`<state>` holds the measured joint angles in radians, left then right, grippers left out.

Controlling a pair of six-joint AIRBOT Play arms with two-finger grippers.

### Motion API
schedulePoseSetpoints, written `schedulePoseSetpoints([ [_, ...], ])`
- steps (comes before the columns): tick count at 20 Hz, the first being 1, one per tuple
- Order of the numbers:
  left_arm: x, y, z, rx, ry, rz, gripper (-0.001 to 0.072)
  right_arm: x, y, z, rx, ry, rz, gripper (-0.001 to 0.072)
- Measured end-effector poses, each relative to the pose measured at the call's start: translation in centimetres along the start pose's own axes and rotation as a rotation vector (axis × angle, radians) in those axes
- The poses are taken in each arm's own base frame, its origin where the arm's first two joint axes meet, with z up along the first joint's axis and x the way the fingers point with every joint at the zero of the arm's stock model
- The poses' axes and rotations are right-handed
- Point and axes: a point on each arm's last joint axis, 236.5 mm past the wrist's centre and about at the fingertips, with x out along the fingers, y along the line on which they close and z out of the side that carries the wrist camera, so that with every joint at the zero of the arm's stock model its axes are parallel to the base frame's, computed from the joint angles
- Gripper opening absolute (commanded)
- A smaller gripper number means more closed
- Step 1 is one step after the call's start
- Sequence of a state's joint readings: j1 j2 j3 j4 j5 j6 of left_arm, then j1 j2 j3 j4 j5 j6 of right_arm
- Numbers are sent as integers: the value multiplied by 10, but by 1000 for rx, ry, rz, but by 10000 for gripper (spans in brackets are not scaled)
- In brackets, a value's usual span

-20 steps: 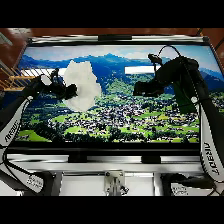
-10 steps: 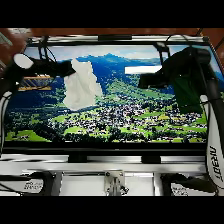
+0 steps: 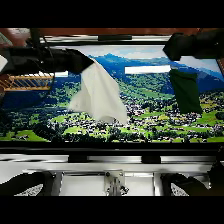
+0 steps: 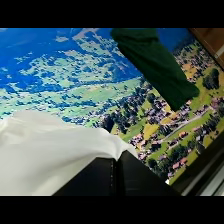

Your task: Fold the shirts.

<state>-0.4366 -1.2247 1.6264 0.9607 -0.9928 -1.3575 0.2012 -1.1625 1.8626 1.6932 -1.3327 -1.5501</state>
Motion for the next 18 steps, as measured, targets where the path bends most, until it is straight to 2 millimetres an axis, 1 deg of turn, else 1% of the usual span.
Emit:
schedulePoseSetpoints([
  [2, 17, -22, -15, 17, 49, -49, 28, -26, -2, 6, 2, -47, -20, 634],
  [4, 36, -32, -37, 23, 120, -77, 28, -43, -8, 2, 13, -45, -52, 634],
  [5, 45, -33, -48, 22, 157, -85, 28, -48, -12, -4, 21, -27, -74, 634],
  [6, 54, -33, -61, 19, 205, -93, 28, -51, -18, -14, 26, 9, -97, 634],
  [7, 62, -32, -76, 13, 254, -99, 28, -51, -22, -24, 32, 49, -115, 634],
  [8, 68, -32, -89, 7, 301, -105, 28, -49, -25, -38, 42, 106, -128, 634],
  [9, 73, -29, -103, 0, 351, -109, 28, -45, -26, -54, 47, 165, -133, 635],
  [11, 79, -21, -135, -7, 454, -100, 28, -28, -30, -93, 55, 312, -140, 635],
  [14, 76, -10, -176, -18, 593, -77, 28, 10, -32, -168, 57, 547, -126, 635],
  [16, 70, -4, -195, -19, 662, -61, 27, 37, -27, -220, 70, 675, -81, 636],
  [18, 63, 2, -208, -23, 707, -35, 28, 60, -14, -271, 97, 780, -12, 636],
])
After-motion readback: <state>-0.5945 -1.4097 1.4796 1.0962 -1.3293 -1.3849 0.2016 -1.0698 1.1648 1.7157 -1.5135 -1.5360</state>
